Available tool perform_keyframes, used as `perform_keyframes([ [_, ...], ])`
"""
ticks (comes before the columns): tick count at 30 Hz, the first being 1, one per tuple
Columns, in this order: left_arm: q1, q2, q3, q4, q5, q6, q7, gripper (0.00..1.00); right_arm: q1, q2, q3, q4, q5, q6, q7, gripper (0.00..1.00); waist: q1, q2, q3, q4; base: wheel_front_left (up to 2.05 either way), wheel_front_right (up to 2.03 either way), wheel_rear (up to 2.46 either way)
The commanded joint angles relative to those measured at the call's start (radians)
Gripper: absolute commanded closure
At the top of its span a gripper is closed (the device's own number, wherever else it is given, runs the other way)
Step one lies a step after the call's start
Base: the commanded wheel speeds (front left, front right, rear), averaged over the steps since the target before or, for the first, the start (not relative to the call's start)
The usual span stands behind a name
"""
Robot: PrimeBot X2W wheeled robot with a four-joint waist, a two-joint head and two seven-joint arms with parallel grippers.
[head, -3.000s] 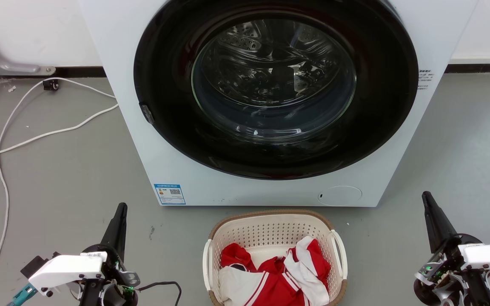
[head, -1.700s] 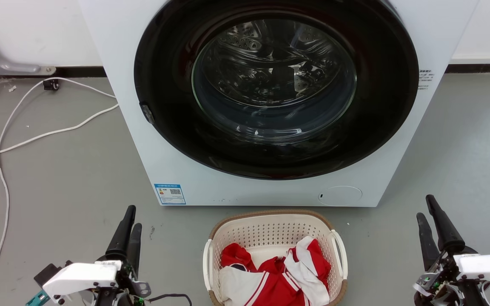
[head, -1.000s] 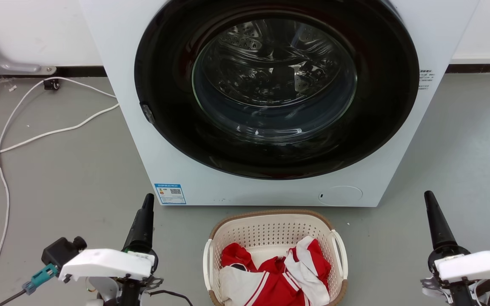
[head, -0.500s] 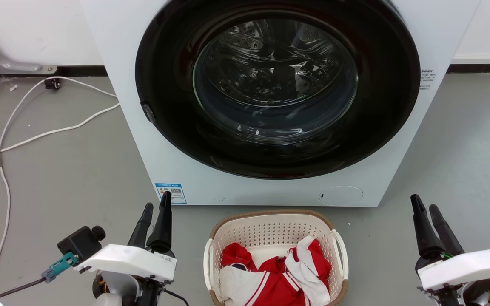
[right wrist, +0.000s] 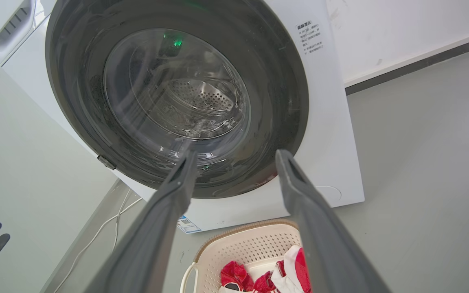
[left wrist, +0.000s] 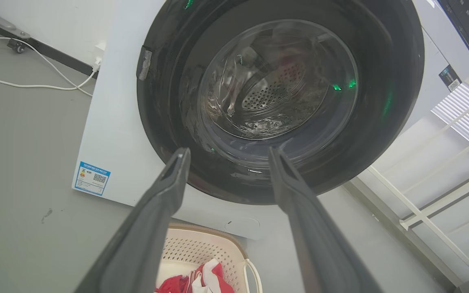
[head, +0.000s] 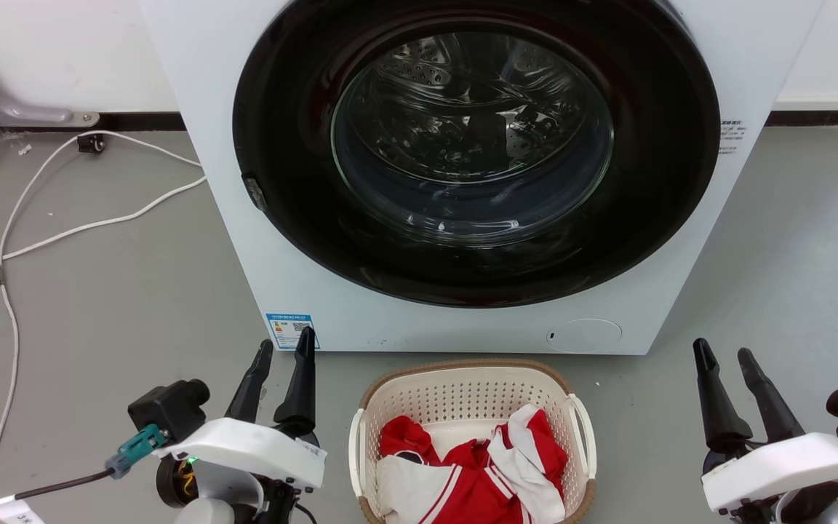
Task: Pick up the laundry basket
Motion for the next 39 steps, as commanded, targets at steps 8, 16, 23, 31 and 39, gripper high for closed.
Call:
perform_keyframes([
  [8,-0.021,0.003,-0.021,-0.001,0.108,0.007,-0.028,0.0,0.009,0.0,-0.003,-0.032,-0.104,0.002,-0.005,0.0,0.0,0.0,0.0,-0.001,0.0,0.0,0.0],
  [16,-0.024,0.003,-0.038,0.008,0.188,0.011,-0.048,0.0,0.022,0.001,-0.002,-0.05,-0.2,0.002,-0.01,0.0,0.0,0.0,0.0,0.0,0.0,0.0,0.0],
  [23,-0.026,0.003,-0.053,0.018,0.248,0.018,-0.065,0.0,0.031,0.002,0.002,-0.058,-0.268,0.002,-0.018,0.0,0.0,0.0,0.0,0.001,0.0,0.0,0.0],
  [31,-0.028,0.003,-0.069,0.026,0.315,0.025,-0.083,0.0,0.037,0.002,0.005,-0.065,-0.333,0.002,-0.03,0.0,0.0,0.0,0.001,0.003,0.0,0.0,0.0],
  [39,-0.032,0.003,-0.083,0.031,0.373,0.031,-0.099,0.0,0.041,0.002,0.005,-0.071,-0.396,0.002,-0.044,0.0,0.0,0.0,0.001,0.002,0.0,0.0,0.0],
])
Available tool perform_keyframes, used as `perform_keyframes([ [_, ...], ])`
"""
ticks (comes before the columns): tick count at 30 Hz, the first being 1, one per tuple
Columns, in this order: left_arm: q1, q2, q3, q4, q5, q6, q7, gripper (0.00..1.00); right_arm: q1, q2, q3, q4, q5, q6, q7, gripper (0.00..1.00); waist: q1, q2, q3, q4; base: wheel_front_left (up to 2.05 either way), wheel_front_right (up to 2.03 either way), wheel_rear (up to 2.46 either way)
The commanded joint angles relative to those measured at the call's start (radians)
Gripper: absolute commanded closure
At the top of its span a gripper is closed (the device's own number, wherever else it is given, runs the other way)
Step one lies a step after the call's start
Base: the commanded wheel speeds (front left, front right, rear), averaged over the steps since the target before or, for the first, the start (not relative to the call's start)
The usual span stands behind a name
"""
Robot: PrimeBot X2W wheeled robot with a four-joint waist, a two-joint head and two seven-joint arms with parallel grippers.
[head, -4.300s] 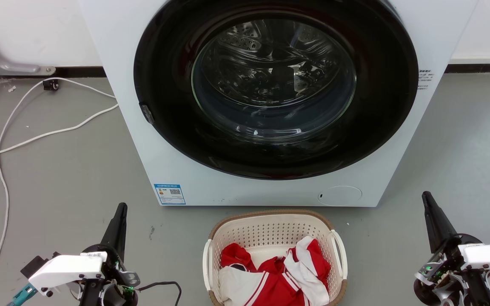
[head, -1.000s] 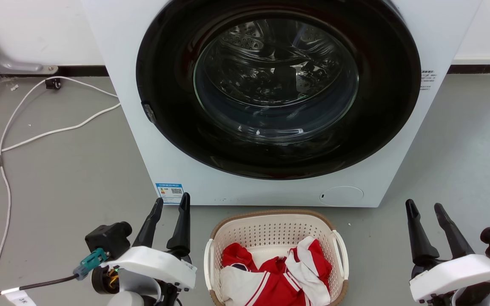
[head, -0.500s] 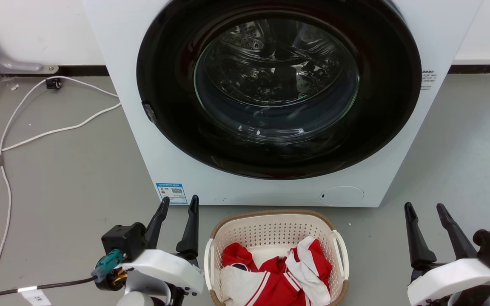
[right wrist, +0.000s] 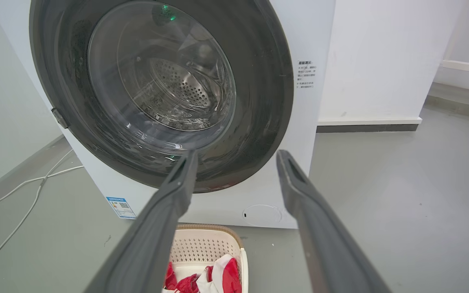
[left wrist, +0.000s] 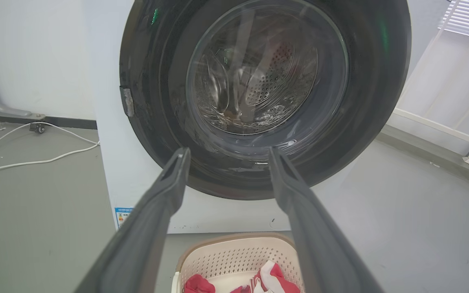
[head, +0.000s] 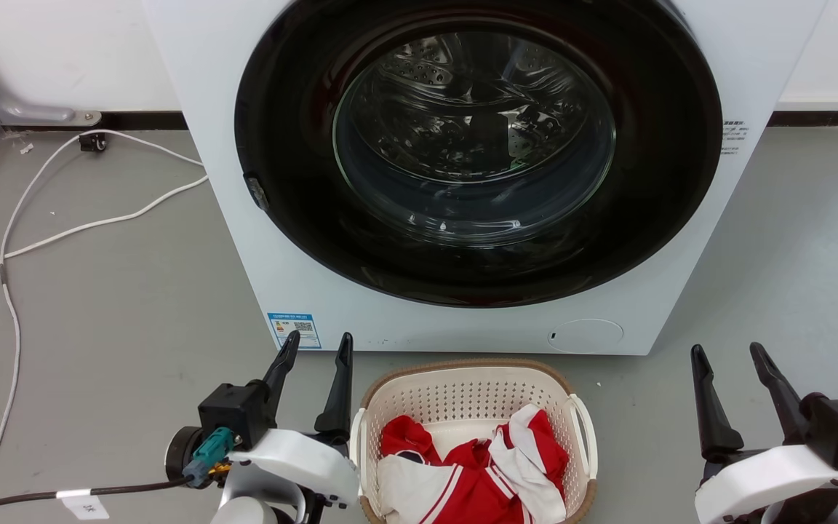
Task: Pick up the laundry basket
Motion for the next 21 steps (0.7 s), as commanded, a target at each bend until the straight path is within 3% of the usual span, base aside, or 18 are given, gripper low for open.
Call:
perform_keyframes([
  [1,-0.017,0.003,-0.005,-0.002,0.022,0.004,-0.007,0.0,0.008,0.002,-0.001,-0.011,-0.022,0.002,-0.008,0.0,-0.0001,0.0,0.0,0.0,0.0,0.0,0.0],
  [21,-0.02,0.002,-0.031,0.011,0.1,0.017,-0.043,0.0,0.013,0.002,-0.012,0.001,-0.102,0.001,-0.061,0.0,-0.0001,0.0,0.0,0.0,0.0,0.0,0.0],
])
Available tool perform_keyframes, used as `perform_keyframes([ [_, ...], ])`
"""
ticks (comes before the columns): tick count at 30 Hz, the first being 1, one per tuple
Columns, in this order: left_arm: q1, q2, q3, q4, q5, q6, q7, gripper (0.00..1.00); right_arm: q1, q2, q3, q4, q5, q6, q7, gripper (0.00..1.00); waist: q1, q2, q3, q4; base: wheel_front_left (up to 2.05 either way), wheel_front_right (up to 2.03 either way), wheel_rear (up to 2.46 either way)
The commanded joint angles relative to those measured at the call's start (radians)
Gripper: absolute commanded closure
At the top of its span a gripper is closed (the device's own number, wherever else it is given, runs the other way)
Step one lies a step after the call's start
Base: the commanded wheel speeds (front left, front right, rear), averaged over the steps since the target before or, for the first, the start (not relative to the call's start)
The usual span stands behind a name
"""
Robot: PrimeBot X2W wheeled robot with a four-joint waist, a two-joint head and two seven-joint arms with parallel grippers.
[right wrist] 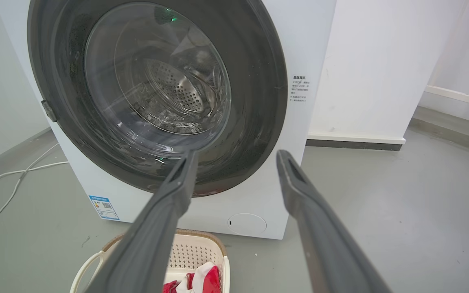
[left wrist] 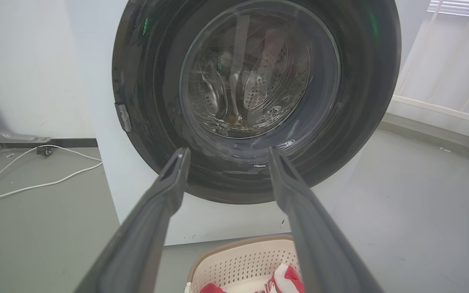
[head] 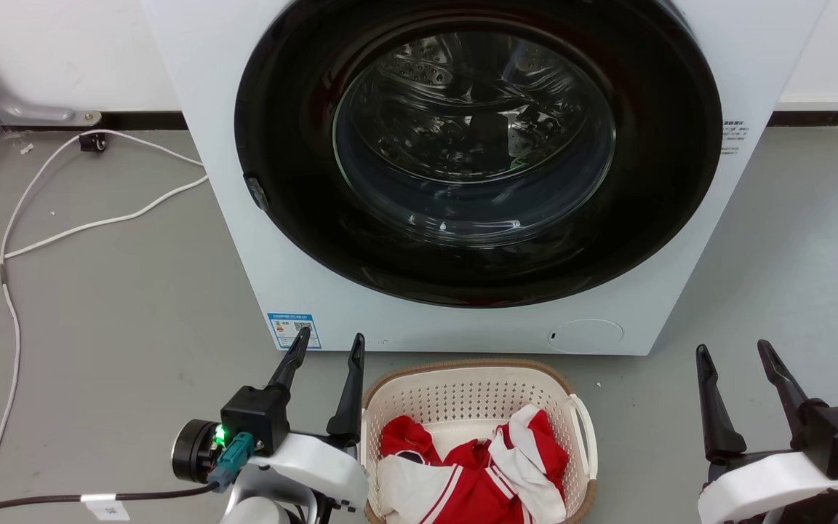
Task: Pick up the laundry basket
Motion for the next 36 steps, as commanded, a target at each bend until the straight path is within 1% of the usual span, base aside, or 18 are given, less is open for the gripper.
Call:
perform_keyframes([
  [1,-0.011,0.002,-0.003,0.001,0.017,0.001,-0.008,0.0,0.009,0.002,-0.001,-0.002,-0.016,0.0,-0.008,0.0,0.0,0.0,0.0,0.0,0.0,0.0,0.0],
  [6,-0.013,0.002,-0.01,0.007,0.036,0.006,-0.017,0.0,0.01,0.002,-0.004,0.006,-0.034,0.0,-0.021,0.0,0.0,0.0,0.0,-0.001,0.0,0.0,0.0],
  [19,-0.006,0.002,-0.003,0.016,0.012,0.01,-0.016,0.0,0.007,0.002,-0.006,0.029,-0.002,0.0,-0.03,0.0,0.0,0.0,-0.002,-0.003,0.0,0.0,0.0],
  [25,-0.009,0.002,0.0,0.013,0.028,0.006,-0.016,0.0,0.003,0.002,-0.006,0.034,0.002,0.0,-0.031,0.0,0.0,0.0,0.002,-0.006,0.0,0.0,0.0],
  [30,-0.035,0.002,0.001,0.022,0.033,0.003,-0.016,0.0,-0.012,0.002,-0.012,0.05,0.002,0.0,-0.021,0.0,0.0,0.0,0.026,-0.008,0.0,0.0,0.0],
  [36,-0.103,0.002,0.002,0.097,0.03,-0.01,-0.014,0.0,-0.063,0.002,-0.016,0.117,0.014,0.0,-0.025,0.0,0.0,0.0,0.095,-0.021,0.0,0.0,0.0],
])
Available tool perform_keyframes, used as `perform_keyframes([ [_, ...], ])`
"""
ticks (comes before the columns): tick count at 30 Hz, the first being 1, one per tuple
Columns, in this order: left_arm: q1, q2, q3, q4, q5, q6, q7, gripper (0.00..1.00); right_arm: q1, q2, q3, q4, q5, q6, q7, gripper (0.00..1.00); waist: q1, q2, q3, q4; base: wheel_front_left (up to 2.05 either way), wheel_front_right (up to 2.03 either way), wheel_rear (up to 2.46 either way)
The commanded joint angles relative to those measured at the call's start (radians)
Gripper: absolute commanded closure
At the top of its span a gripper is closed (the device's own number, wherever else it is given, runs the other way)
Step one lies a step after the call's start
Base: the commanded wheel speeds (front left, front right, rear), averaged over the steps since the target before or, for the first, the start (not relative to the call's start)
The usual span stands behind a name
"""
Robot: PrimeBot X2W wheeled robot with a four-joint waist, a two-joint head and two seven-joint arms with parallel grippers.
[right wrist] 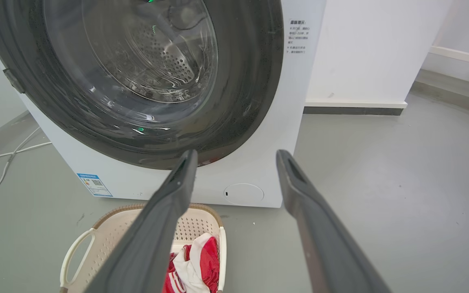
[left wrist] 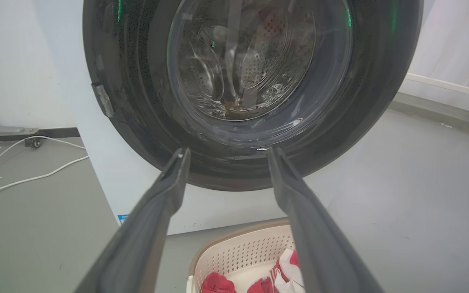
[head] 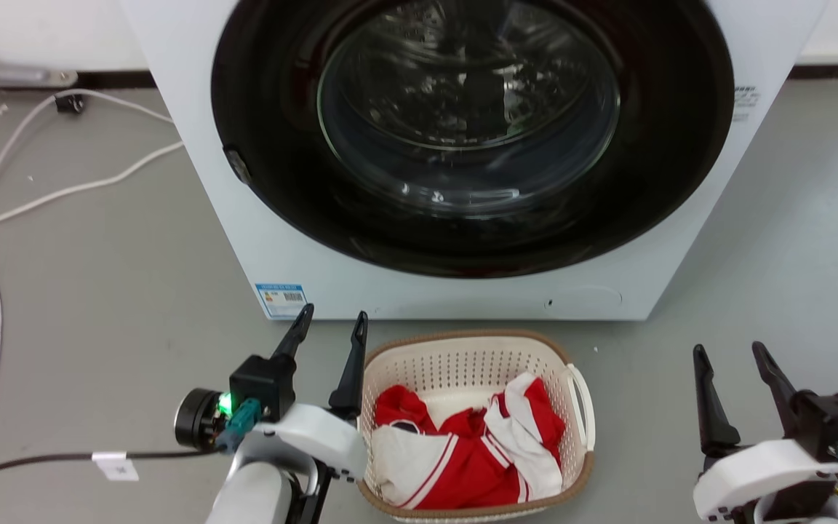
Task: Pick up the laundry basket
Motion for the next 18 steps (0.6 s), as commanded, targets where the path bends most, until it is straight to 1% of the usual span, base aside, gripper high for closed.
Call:
perform_keyframes([
  [1,-0.028,0.002,0.002,0.015,-0.006,-0.005,-0.003,0.0,-0.025,0.002,0.002,0.021,0.001,0.0,-0.008,0.0,-0.0001,-0.0001,0.038,-0.011,0.0,0.0,0.0],
  [10,-0.216,0.009,0.006,0.243,-0.033,-0.034,-0.001,0.0,-0.218,-0.01,0.042,0.222,0.031,0.0,-0.035,0.0,-0.0001,-0.0001,0.235,-0.043,0.0,0.0,0.0],
  [18,-0.367,0.031,0.013,0.465,-0.072,-0.053,0.01,0.0,-0.394,-0.031,0.13,0.437,0.086,0.0,-0.072,0.0,-0.0001,-0.0001,0.377,-0.068,0.0,0.0,0.0],
])
